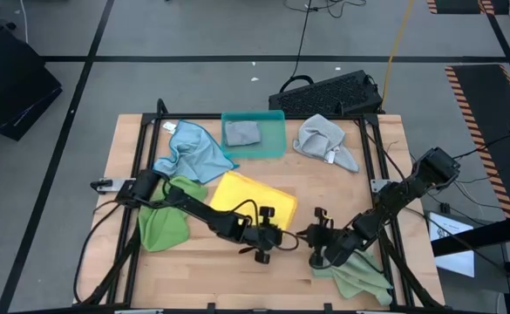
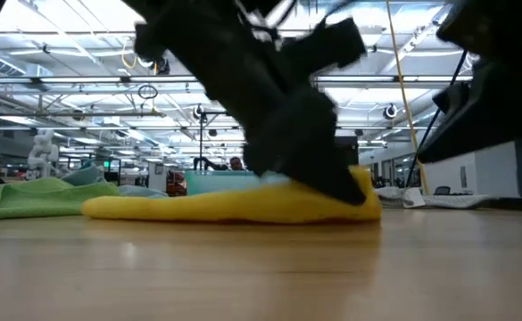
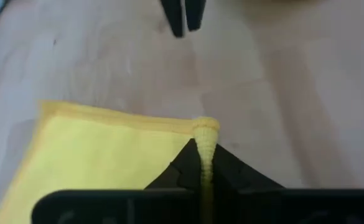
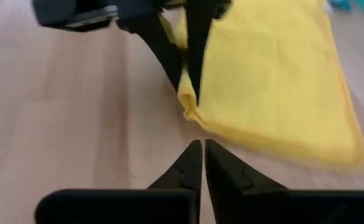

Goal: Fold microfiber towels
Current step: Fold the yellow microfiber cloth

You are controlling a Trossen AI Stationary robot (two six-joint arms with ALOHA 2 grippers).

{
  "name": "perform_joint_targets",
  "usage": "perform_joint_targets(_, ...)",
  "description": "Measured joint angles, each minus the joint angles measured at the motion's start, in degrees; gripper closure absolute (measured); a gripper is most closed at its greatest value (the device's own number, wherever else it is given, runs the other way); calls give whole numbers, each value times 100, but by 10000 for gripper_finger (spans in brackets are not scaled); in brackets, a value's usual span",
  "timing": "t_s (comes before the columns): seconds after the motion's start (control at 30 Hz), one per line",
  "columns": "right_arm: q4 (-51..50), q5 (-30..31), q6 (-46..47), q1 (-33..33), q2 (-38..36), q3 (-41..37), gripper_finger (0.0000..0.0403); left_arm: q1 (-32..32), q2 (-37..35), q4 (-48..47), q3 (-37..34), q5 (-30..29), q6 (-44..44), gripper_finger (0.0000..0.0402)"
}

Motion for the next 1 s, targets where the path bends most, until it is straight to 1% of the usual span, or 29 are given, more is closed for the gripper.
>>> perform_joint_targets(0.13,908,-12,-1017,-18,239,-2,344,-146,-190,-226,0,40,72,395)
perform_joint_targets(0.2,1509,-54,-1461,-81,486,0,319,-194,-275,-315,0,47,69,389)
perform_joint_targets(0.27,1838,-83,-1787,-145,737,-2,295,-241,-321,-198,7,46,68,383)
perform_joint_targets(0.37,2201,-158,-1939,-284,1072,-4,264,-301,-396,-276,2,68,69,381)
perform_joint_targets(0.47,2364,-191,-2010,-399,1309,-5,240,-312,-403,-340,2,98,66,390)
perform_joint_targets(0.53,2448,-211,-2111,-446,1406,-5,230,-312,-399,-373,2,96,62,396)
perform_joint_targets(0.6,2656,-370,-2246,-526,1495,-1,227,-299,-399,-375,2,134,58,393)
perform_joint_targets(0.67,2766,-569,-2316,-601,1543,-2,234,-284,-399,-389,2,195,37,384)
perform_joint_targets(0.73,2868,-732,-2348,-678,1562,-2,255,-282,-399,-409,2,197,-5,377)
perform_joint_targets(0.8,2889,-785,-2326,-744,1562,-2,290,-279,-399,-381,2,199,-14,376)
perform_joint_targets(0.9,2875,-803,-2247,-790,1562,-2,357,-279,-399,-383,2,194,-17,378)
perform_joint_targets(0.93,2866,-900,-2243,-805,1562,-2,379,-279,-399,-388,2,192,-21,377)
perform_joint_targets(0.97,2866,-971,-2243,-809,1562,-2,390,-280,-399,-398,2,192,-46,375)
perform_joint_targets(1.0,2866,-1048,-2243,-809,1562,-2,393,-294,-399,-414,2,189,-57,369)
